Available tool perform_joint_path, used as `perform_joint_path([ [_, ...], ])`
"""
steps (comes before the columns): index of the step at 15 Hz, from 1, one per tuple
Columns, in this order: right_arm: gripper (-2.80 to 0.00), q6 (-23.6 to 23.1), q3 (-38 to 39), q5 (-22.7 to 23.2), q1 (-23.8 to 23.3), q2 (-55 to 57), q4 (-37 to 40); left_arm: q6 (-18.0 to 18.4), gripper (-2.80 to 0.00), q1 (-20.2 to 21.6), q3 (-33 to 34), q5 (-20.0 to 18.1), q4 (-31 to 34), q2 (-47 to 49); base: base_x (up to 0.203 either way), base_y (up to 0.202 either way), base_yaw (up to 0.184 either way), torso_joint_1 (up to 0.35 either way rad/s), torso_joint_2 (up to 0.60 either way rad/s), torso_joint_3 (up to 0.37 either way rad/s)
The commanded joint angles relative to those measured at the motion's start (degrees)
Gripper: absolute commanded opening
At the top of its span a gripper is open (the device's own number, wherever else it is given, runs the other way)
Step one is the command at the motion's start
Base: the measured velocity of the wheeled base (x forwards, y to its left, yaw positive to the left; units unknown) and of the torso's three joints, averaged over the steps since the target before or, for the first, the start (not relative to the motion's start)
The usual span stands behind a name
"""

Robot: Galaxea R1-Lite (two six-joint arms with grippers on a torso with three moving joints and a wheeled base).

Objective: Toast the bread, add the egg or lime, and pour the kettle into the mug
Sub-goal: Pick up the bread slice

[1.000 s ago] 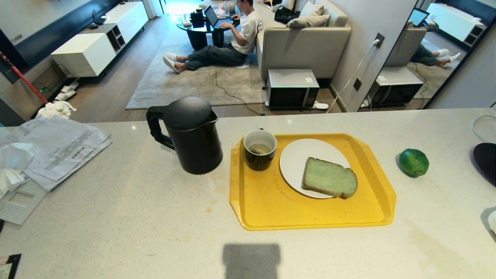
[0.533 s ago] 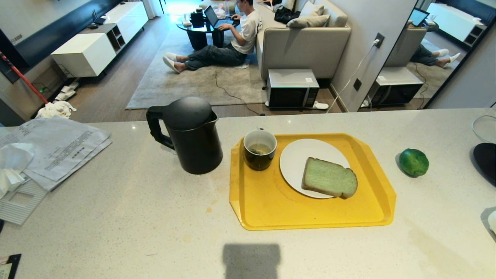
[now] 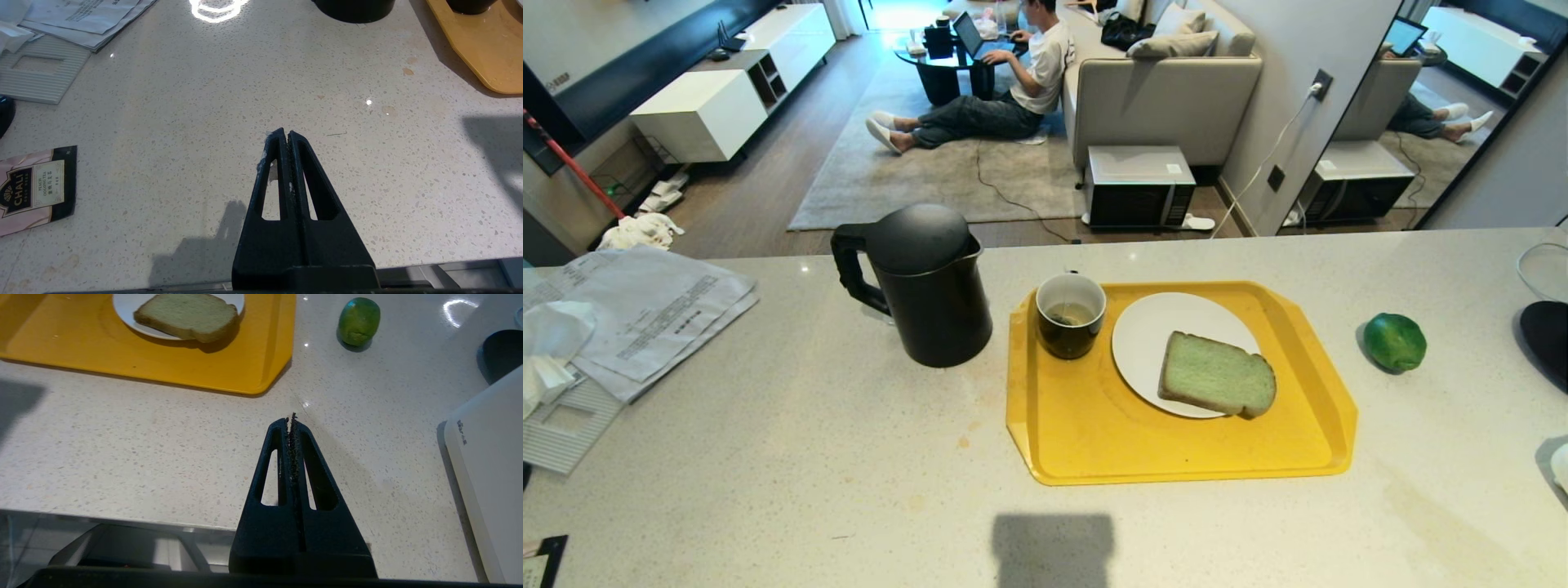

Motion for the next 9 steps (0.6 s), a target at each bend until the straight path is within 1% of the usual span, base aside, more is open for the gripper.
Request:
perform_joint_path([
  [1, -2.8, 0.0, -9.9, 3.3, 0.2, 10.0, 6.2, 0.0, -2.8, 0.0, 0.0, 0.0, 0.0, 0.1, 0.0, 0.0, 0.0, 0.0, 0.0, 0.0],
  [3, -2.8, -0.1, -18.2, 8.2, 0.2, 21.3, 10.3, 0.0, -2.8, 0.0, 0.0, 0.0, 0.0, 0.1, 0.0, 0.0, 0.0, 0.0, 0.0, 0.0],
  [6, -2.8, 0.5, -27.8, 14.5, 0.2, 40.8, 12.8, 0.0, -2.8, 0.0, 0.0, 0.0, 0.0, 0.1, 0.0, 0.0, 0.0, 0.0, 0.0, 0.0],
  [8, -2.8, 2.8, -33.8, 19.3, 0.2, 53.1, 13.6, 0.0, -2.8, 0.0, 0.0, 0.0, 0.0, 0.1, 0.0, 0.0, 0.0, 0.0, 0.0, 0.0],
  [9, -2.8, 4.9, -36.7, 22.4, 0.3, 58.7, 13.9, 0.0, -2.8, 0.0, 0.0, 0.0, 0.0, 0.1, 0.0, 0.0, 0.0, 0.0, 0.0, 0.0],
])
